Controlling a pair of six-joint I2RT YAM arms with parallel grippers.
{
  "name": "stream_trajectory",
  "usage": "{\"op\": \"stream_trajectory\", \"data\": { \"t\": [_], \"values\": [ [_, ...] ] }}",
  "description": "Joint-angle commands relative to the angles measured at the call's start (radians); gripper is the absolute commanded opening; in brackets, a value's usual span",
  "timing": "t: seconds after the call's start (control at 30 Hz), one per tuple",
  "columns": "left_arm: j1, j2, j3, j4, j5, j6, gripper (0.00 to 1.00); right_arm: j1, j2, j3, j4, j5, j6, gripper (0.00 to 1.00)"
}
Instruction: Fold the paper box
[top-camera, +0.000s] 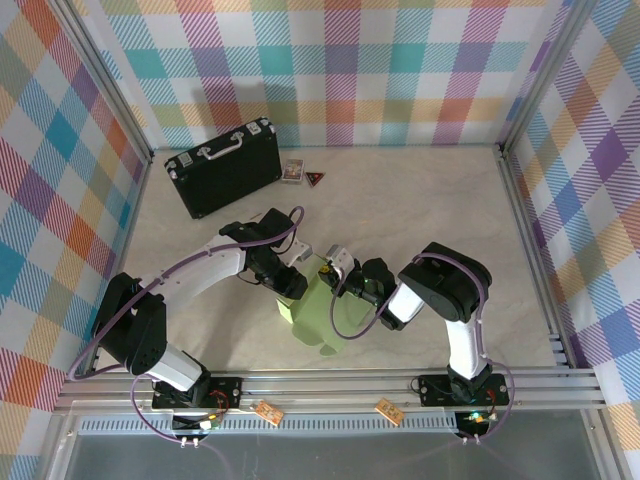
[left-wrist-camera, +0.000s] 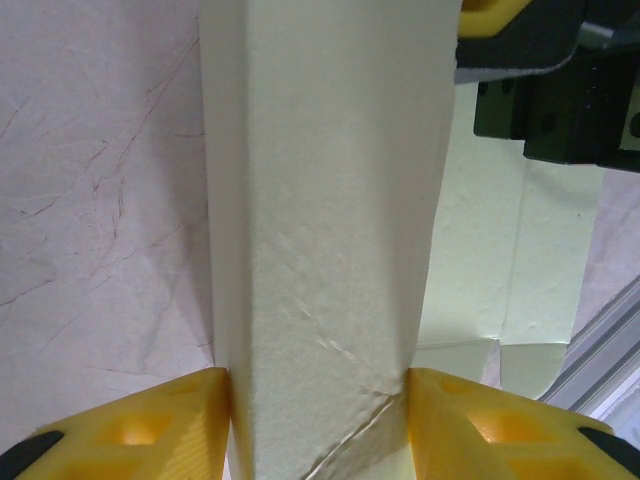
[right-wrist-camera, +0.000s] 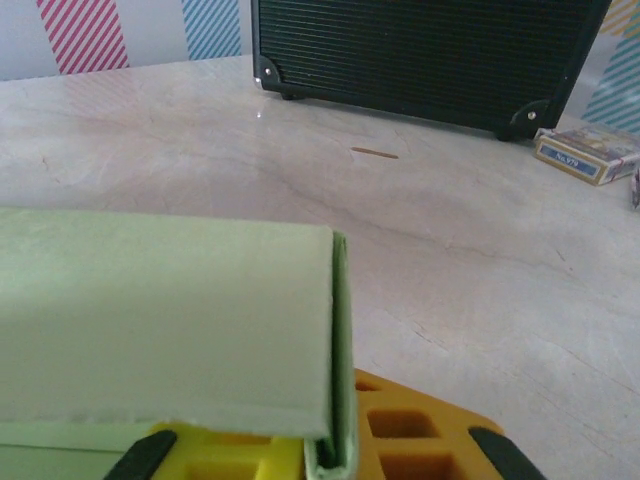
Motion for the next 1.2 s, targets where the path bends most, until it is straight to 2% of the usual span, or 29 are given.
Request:
{"op": "stream_trajectory", "data": {
  "t": [0.0,0.03,0.07,0.2,0.23,0.27,0.43,0.53,0.6,0.77,0.8,0.83,0.87,0.9,1.0,1.17],
  "values": [
    [0.006,0.007,0.004,-0.029,0.022,-0.004,0.48,-0.006,-0.027,0.024,0.02,-0.037,0.015,0.11],
    [0.007,0.006,0.002,-0.028,0.025,-0.005,0.48,-0.006,-0.03,0.027,0.02,-0.037,0.02,0.08],
    [0.006,0.006,0.003,-0.029,0.025,-0.004,0.48,-0.006,-0.032,0.027,0.02,-0.042,0.02,0.0],
    [0.006,0.006,0.005,-0.031,0.022,-0.005,0.48,-0.006,-0.038,0.031,0.02,-0.039,0.029,0.01],
    [0.007,0.006,0.004,-0.029,0.023,-0.005,0.48,-0.006,-0.037,0.033,0.02,-0.029,0.029,0.16],
    [0.006,0.007,0.002,-0.028,0.026,-0.005,0.48,-0.006,-0.038,0.038,0.02,-0.02,0.068,0.22],
    [0.006,0.007,0.003,-0.031,0.025,-0.005,0.48,-0.006,-0.033,0.054,0.02,-0.016,0.1,0.26],
    [0.006,0.003,-0.001,-0.029,0.025,-0.004,0.48,-0.006,-0.03,0.058,0.02,-0.023,0.098,0.16],
    [0.006,0.003,-0.002,-0.028,0.025,-0.006,0.48,-0.006,-0.024,0.056,0.02,-0.011,0.097,0.01],
    [0.007,0.002,0.002,-0.033,0.012,-0.012,0.48,-0.006,-0.019,0.056,0.02,-0.007,0.094,0.0],
    [0.008,0.002,0.002,-0.032,0.004,-0.019,0.48,-0.006,-0.021,0.052,0.02,-0.002,0.094,0.12],
    [0.012,0.004,0.002,-0.032,0.009,-0.031,0.48,-0.006,-0.021,0.048,0.02,0.008,0.098,0.32],
    [0.018,0.008,0.001,-0.031,0.021,-0.035,0.48,-0.006,-0.024,0.038,0.02,0.023,0.101,0.45],
    [0.02,0.01,0.001,-0.031,0.022,-0.038,0.48,-0.006,-0.029,0.028,0.02,0.037,0.1,0.52],
    [0.023,0.013,0.002,-0.034,0.013,-0.038,0.48,-0.006,-0.062,-0.021,0.02,0.073,0.088,0.62],
    [0.033,0.02,0.004,-0.034,0.006,-0.05,0.48,-0.007,-0.107,-0.083,0.02,0.088,0.071,0.64]
  ]
}}
